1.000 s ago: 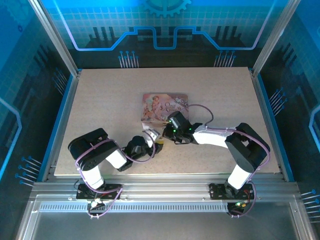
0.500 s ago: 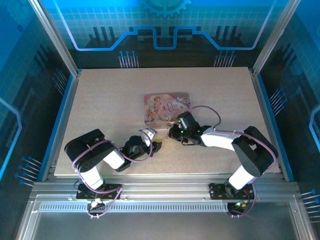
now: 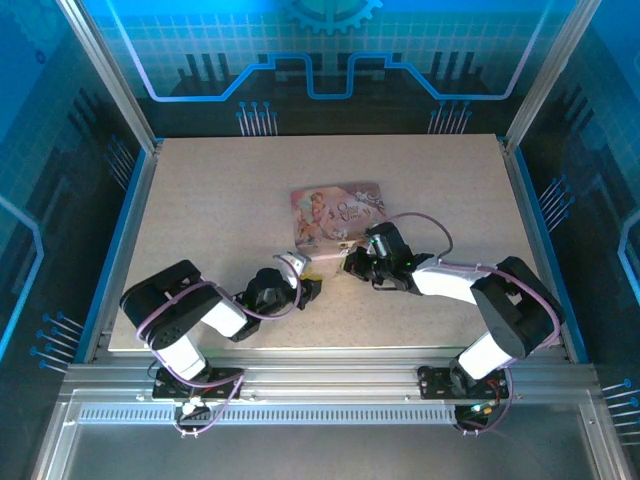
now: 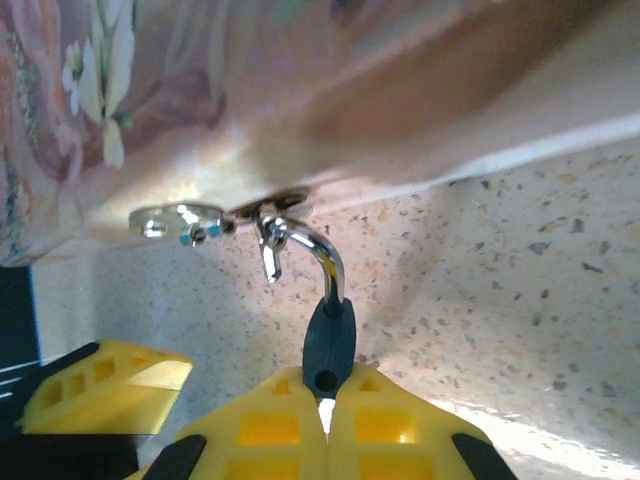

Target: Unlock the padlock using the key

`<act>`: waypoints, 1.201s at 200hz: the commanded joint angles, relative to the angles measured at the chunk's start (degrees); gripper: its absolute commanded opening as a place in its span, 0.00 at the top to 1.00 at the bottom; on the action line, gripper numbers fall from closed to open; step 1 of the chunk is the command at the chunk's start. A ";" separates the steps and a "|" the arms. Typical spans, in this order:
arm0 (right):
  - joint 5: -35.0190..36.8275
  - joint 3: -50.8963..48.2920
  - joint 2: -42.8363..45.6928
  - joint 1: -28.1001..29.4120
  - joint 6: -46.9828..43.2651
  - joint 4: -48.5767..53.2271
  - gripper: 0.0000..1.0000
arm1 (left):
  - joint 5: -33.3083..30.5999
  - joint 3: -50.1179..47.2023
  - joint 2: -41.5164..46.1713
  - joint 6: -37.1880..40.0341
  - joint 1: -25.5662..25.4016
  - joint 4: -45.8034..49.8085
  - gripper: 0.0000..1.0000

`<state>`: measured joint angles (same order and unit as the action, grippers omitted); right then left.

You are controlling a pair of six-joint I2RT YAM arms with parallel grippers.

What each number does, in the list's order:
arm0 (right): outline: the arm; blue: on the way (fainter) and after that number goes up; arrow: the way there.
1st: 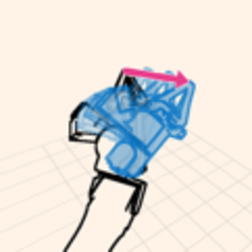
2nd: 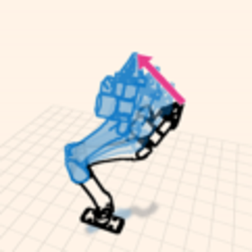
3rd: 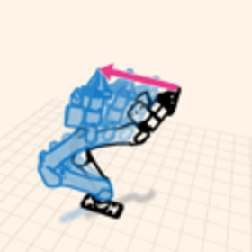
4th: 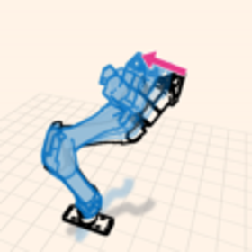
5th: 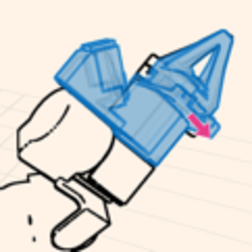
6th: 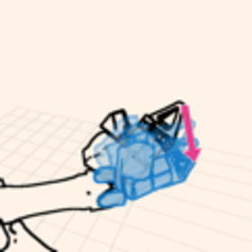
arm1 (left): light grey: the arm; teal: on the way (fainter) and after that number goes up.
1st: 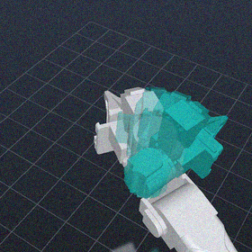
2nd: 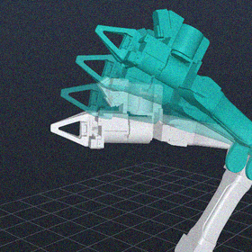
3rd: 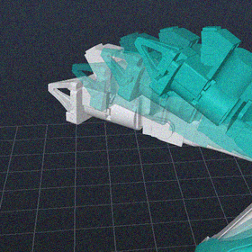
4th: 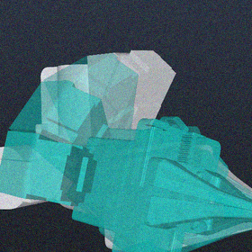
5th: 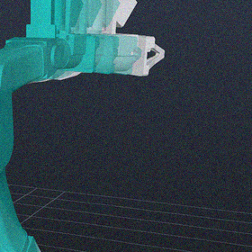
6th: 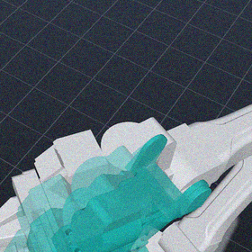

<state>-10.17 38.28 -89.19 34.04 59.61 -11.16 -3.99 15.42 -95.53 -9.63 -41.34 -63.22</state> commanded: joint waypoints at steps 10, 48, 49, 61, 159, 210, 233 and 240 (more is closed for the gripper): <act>-3.77 -1.43 -0.30 -0.73 7.75 -5.67 1.00 | 1.86 2.18 1.74 -2.94 0.71 1.69 0.59; -2.91 -1.27 1.02 -0.42 11.49 -5.98 1.00 | 2.07 2.62 2.45 -4.74 1.61 2.40 0.59; -2.87 -1.23 1.07 -0.40 11.62 -5.98 1.00 | 2.06 2.61 2.45 -4.76 1.61 2.40 0.59; -2.19 -1.50 1.47 -0.36 12.93 -5.85 1.00 | 2.20 2.52 2.76 -5.13 1.97 2.40 0.59; 2.34 -3.89 0.86 0.35 20.65 -11.37 1.00 | 2.41 0.56 3.68 -6.27 3.34 0.93 0.59; 4.98 -5.26 1.97 1.27 23.73 -14.30 1.00 | 2.76 0.55 3.24 -6.28 3.60 0.30 0.59; 6.87 -5.15 2.64 1.73 25.45 -13.91 1.00 | 2.96 0.39 2.81 -6.54 3.65 -0.47 0.59; 7.60 -5.17 2.99 1.96 26.23 -13.28 1.00 | 2.94 0.23 2.67 -6.62 3.68 -0.65 0.59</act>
<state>-6.39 33.56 -88.53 35.14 82.98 -22.41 -2.50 16.67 -92.73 -15.14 -38.28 -60.93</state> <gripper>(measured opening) 0.042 0.409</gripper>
